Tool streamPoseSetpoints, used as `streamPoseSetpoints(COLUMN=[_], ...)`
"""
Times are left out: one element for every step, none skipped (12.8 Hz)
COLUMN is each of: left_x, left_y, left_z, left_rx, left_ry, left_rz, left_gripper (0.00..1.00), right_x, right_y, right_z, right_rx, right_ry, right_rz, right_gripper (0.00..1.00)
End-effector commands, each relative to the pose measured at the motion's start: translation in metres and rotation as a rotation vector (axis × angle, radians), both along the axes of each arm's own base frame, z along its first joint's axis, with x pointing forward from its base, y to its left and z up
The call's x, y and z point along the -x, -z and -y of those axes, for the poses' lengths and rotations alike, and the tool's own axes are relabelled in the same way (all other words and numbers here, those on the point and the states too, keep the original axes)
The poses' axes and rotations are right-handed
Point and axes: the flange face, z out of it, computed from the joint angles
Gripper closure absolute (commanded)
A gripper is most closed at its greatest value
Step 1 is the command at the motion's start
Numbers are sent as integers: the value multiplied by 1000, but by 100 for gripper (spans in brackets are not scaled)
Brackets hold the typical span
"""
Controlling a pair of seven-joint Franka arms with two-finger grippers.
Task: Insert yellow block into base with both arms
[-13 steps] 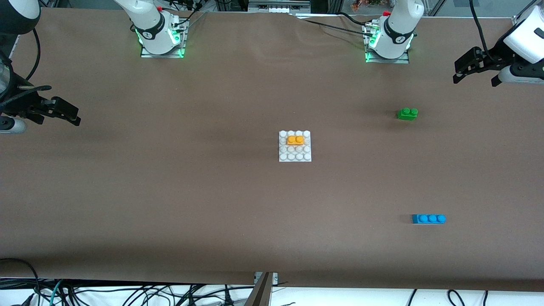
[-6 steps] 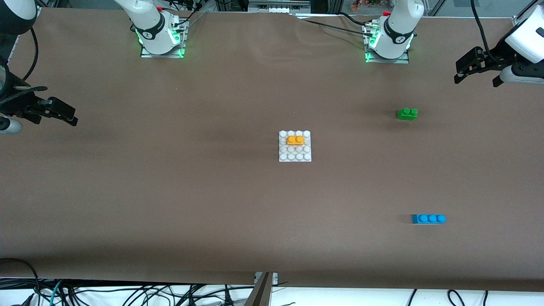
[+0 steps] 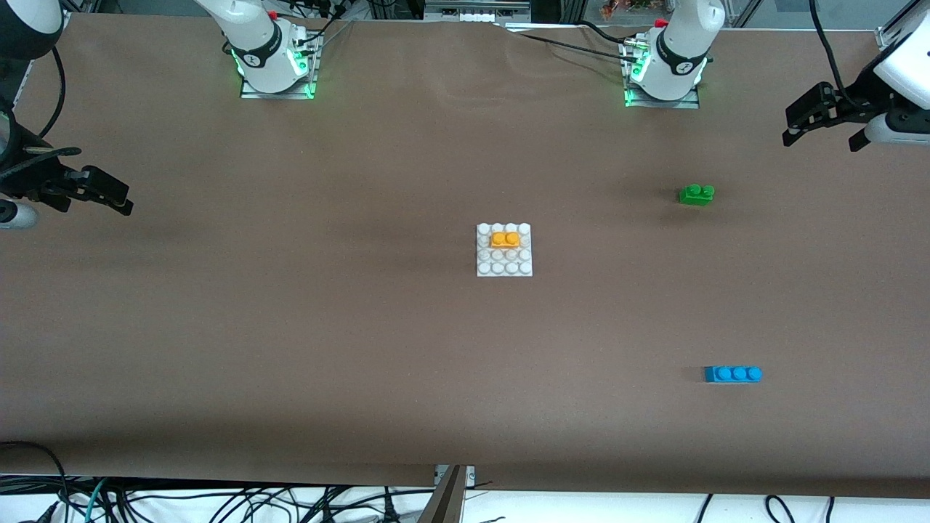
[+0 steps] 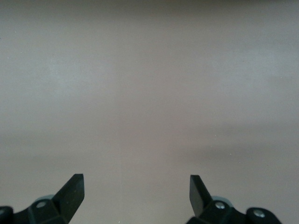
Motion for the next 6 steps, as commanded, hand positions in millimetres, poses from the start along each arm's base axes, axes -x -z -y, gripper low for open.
streamPoseSetpoints(left_x=[-9, -8, -6, -6, -6, -7], left_y=[0, 1, 0, 0, 0, 1], left_z=[-5, -6, -5, -5, -4, -3], left_rx=[-19, -19, -19, -21, -20, -20], left_ry=[64, 73, 75, 75, 70, 64], left_rz=[5, -4, -11, -11, -11, -12], left_gripper=[0, 0, 0, 0, 0, 0], right_x=[2, 2, 2, 2, 2, 2], right_y=[-4, -4, -4, -4, -4, -4], right_z=[0, 0, 0, 0, 0, 0], right_rx=[-12, -12, -12, -14, -12, -14], right_ry=[15, 15, 15, 15, 15, 15], right_rz=[7, 7, 7, 7, 7, 7], right_gripper=[0, 0, 0, 0, 0, 0])
